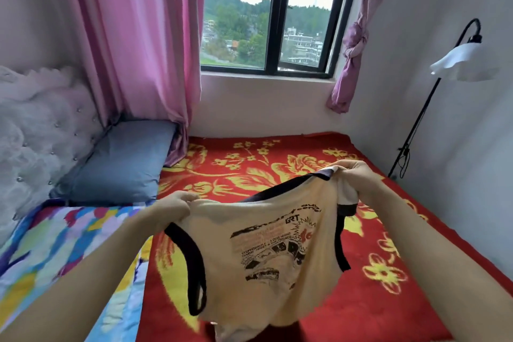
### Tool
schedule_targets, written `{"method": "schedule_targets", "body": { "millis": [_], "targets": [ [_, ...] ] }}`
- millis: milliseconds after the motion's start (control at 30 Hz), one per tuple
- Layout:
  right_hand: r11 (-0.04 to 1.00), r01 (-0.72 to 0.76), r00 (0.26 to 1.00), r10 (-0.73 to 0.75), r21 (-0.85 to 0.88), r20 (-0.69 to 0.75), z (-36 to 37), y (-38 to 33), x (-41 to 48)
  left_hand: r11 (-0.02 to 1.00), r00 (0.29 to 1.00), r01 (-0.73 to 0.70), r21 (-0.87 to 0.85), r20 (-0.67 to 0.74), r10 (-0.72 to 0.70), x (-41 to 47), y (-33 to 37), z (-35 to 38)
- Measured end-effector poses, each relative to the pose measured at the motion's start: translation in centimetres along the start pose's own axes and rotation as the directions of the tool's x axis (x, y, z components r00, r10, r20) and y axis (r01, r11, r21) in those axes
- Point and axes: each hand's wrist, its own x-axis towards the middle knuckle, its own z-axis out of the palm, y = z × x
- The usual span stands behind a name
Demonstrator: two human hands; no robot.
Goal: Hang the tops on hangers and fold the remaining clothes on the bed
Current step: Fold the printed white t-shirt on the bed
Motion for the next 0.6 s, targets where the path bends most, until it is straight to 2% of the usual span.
{"method": "schedule_targets", "body": {
  "millis": [67, 133, 233, 367, 433, 500, 600],
  "targets": [
    [0.998, 0.026, 1.000, -0.025, 0.057, -0.018, -1.1, -0.3, -0.9, 0.959, 0.998, -0.064, -0.275, -0.040, 0.055, -1.5, 1.0, 0.8],
    [0.993, 0.068, 0.997, -0.064, 0.098, -0.040, -2.5, -0.6, -2.2, 0.908, 0.985, -0.164, -0.385, -0.116, 0.129, -3.5, 2.3, 1.9],
    [0.980, 0.177, 0.984, -0.176, 0.089, -0.020, -5.2, -0.9, -4.9, 0.897, 0.931, -0.317, -0.307, -0.282, 0.232, -7.3, 4.6, 4.0],
    [0.941, 0.332, 0.943, -0.330, 0.059, -0.044, -8.7, -1.5, -9.0, 0.936, 0.904, -0.303, -0.180, -0.366, 0.222, -12.3, 7.0, 6.2],
    [0.912, 0.408, 0.908, -0.403, 0.031, -0.114, -10.3, -1.5, -11.3, 0.906, 0.819, -0.398, -0.143, -0.501, 0.281, -14.5, 8.1, 8.0],
    [0.882, 0.469, 0.866, -0.452, 0.036, -0.211, -11.7, -1.8, -13.2, 0.839, 0.701, -0.529, -0.128, -0.623, 0.347, -16.7, 9.4, 9.6],
    [0.825, 0.565, 0.787, -0.540, -0.005, -0.298, -13.2, -2.5, -14.7, 0.806, 0.579, -0.590, -0.039, -0.716, 0.390, -18.5, 10.6, 10.5]
  ]
}}
